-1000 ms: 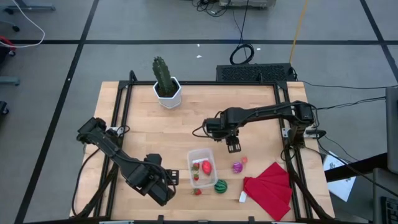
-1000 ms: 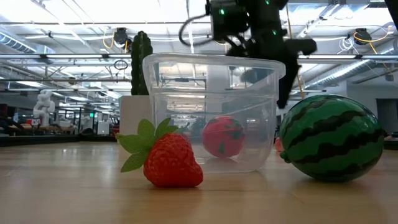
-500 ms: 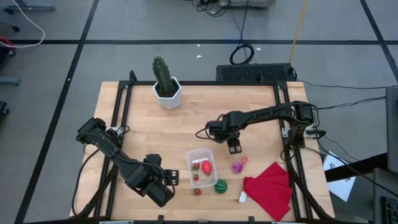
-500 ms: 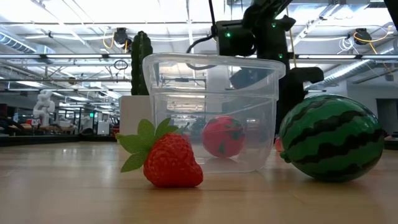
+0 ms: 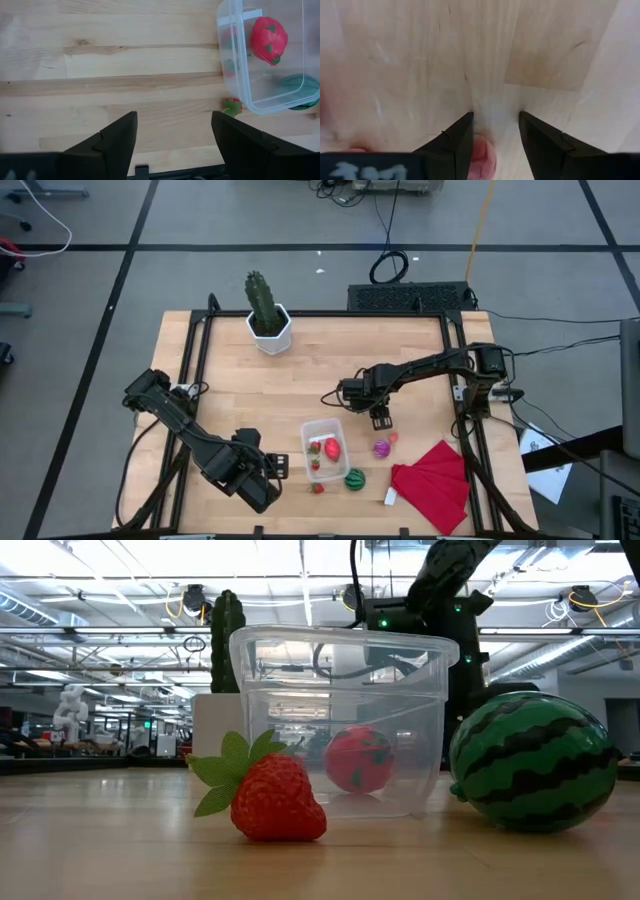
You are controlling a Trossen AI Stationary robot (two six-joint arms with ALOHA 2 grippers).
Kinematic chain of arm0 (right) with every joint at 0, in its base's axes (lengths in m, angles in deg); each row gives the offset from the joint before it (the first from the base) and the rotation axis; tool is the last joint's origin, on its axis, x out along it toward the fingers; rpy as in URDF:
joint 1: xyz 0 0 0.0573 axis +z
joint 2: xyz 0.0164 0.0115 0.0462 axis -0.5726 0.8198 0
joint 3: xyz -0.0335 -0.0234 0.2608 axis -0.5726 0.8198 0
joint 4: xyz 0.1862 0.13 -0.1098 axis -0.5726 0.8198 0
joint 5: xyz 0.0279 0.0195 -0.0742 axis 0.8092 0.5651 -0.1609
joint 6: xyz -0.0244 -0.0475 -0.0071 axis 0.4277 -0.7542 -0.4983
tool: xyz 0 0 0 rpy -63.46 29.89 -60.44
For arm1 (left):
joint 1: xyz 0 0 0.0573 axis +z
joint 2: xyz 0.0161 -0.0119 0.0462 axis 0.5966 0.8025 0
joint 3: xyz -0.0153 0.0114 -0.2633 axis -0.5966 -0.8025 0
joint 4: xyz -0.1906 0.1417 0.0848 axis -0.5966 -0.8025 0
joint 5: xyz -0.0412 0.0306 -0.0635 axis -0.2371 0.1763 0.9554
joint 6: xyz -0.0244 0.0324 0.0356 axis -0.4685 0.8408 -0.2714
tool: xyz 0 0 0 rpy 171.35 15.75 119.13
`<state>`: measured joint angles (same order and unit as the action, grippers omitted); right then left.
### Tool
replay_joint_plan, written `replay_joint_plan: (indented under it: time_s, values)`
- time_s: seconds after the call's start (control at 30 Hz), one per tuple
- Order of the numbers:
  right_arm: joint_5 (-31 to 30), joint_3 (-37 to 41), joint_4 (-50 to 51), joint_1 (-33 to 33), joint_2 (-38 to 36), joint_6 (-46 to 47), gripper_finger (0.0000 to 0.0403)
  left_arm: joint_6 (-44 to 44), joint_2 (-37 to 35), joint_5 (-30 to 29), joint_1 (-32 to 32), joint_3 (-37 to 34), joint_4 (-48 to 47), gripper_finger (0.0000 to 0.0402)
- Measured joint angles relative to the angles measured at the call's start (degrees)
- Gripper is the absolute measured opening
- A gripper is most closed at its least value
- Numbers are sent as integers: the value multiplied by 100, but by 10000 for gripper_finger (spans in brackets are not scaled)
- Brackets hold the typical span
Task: Pick and placing Produce into tupperware
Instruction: Put the top peach into the transparent bin
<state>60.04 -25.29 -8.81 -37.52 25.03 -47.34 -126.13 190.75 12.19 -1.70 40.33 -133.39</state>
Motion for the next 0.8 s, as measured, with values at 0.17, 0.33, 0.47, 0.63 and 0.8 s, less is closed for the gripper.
replay_joint_plan:
  time_s: [0.17, 0.33, 0.47, 0.63, 0.8]
  values:
    - [-7, -39, -105, 0, -4, -15, 151, 0, 0, 0, 9, 0, 0, 258]
    - [-74, -223, -319, -10, -228, -117, 151, -6, 0, 0, 7, 0, 0, 257]
    - [-211, -360, -233, -29, -563, -188, 151, -5, 0, 0, 7, 0, 9, 257]
    - [-169, -402, 331, -79, -1078, -89, 151, 0, 0, 0, 7, 0, 11, 257]
    - [62, -387, 1155, -45, -1379, 142, 151, 9, 0, 0, 7, 0, 9, 257]
